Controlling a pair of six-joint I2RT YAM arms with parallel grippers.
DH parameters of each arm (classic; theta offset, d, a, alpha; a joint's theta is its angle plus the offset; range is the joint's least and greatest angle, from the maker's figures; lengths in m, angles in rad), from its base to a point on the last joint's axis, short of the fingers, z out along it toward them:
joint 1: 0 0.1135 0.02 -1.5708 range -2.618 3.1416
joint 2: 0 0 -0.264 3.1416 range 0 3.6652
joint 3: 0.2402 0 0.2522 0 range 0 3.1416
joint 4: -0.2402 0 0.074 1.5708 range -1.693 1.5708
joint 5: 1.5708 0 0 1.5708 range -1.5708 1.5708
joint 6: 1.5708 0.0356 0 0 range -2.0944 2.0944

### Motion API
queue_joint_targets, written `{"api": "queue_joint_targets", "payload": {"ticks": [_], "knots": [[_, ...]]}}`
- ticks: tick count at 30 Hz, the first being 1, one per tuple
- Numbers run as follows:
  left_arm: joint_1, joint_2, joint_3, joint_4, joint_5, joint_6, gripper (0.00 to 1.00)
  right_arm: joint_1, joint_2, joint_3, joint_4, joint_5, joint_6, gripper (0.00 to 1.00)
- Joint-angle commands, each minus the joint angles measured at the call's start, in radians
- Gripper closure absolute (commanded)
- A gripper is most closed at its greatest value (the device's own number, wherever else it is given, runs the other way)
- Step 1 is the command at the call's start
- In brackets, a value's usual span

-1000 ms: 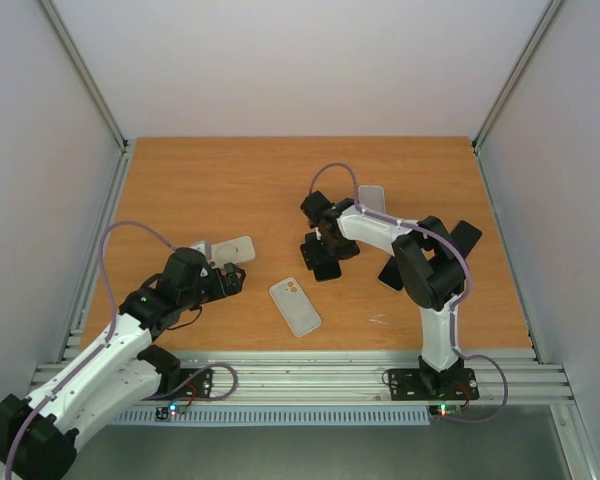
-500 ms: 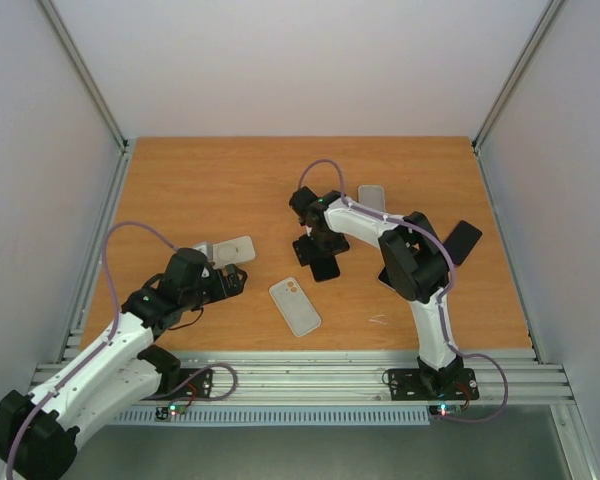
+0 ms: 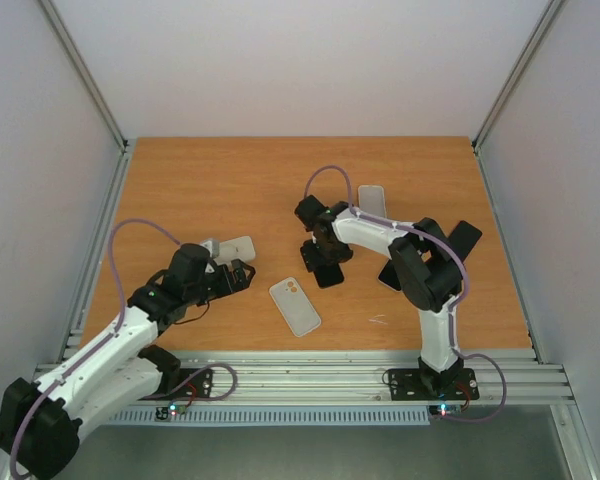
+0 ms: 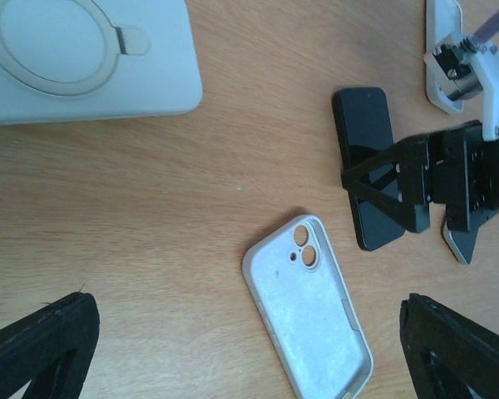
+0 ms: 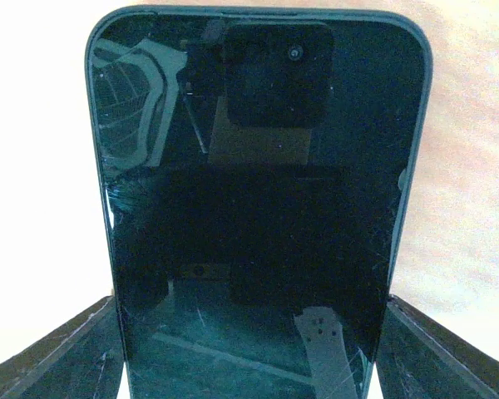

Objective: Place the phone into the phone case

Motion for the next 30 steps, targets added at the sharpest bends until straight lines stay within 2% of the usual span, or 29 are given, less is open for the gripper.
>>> {"api": "queue_joint_targets", "payload": {"ticks": [1,9,15,25,30], "knots": [[0.004,0.062,0.008,0.136,0.074,-0.025,0.01,0.007,-0.106,-0.101,0.037,0.017,0.022,0.34],[0.003,0.235,0.055,0.292,0.199,-0.049,0.01,0.013,-0.353,-0.272,0.131,-0.032,0.029,0.38],[-0.016,0.378,0.082,0.477,0.286,-0.09,0.01,0.052,-0.499,-0.375,0.218,-0.078,0.066,0.39],[-0.127,0.522,0.145,0.611,0.256,-0.126,0.01,0.121,-0.642,-0.469,0.338,-0.105,0.12,0.4],[-0.155,0.548,0.143,0.689,0.267,-0.153,0.08,0.127,-0.676,-0.514,0.406,-0.15,0.144,0.4]]}}
